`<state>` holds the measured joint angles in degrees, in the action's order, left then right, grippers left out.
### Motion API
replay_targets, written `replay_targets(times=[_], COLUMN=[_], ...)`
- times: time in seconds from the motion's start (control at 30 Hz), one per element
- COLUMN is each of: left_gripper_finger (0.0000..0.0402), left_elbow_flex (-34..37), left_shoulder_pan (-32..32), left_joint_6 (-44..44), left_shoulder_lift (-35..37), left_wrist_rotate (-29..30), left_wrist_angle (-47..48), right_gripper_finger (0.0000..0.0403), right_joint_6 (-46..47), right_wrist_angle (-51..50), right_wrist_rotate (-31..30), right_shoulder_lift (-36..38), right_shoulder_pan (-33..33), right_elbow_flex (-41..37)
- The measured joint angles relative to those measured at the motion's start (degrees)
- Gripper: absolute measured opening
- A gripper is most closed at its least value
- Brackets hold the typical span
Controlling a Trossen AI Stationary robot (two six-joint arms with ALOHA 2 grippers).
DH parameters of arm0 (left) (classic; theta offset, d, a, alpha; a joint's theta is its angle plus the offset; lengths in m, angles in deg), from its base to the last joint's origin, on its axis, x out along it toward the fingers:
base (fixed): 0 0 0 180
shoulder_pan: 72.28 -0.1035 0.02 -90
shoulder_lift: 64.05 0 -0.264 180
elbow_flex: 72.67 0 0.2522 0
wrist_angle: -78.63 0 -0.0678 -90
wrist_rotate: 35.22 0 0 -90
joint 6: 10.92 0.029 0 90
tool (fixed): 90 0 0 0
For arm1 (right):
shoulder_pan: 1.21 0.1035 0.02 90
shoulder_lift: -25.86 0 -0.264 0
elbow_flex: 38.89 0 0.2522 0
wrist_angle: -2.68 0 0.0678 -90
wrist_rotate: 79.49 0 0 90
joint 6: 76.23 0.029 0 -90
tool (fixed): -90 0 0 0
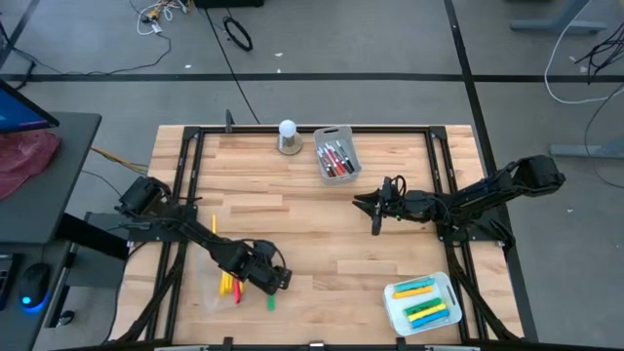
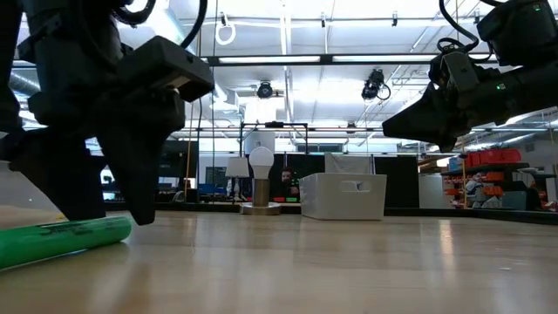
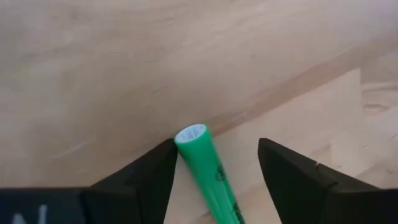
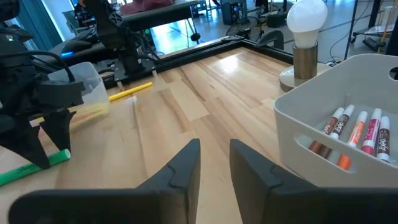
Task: Pick & Place Markers
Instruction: Put the green highlighter pen into the white bin
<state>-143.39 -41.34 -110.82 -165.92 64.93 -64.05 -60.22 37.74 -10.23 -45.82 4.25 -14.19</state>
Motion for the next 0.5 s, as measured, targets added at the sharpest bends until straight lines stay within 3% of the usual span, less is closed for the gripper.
replay_targets(times=[0.17,0.5], left_gripper_finger=[0.0236,0.0197], left_elbow_flex=[-1.6,-8.5], left_shoulder_pan=[-1.0,-1.2], left_joint_6=[2.2,3.7], left_shoulder_lift=[0.0,0.0], left_wrist_rotate=[-1.4,-1.3], left_wrist_angle=[1.6,11.2], right_gripper_finger=[0.0086,0.0086], right_joint_6=[0.0,0.0], right_wrist_angle=[0.0,0.0], right_wrist_rotate=[0.0,0.0], right_shoulder_lift=[0.0,0.0], right_shoulder_pan=[0.0,0.0], right_elbow_flex=[0.0,0.0])
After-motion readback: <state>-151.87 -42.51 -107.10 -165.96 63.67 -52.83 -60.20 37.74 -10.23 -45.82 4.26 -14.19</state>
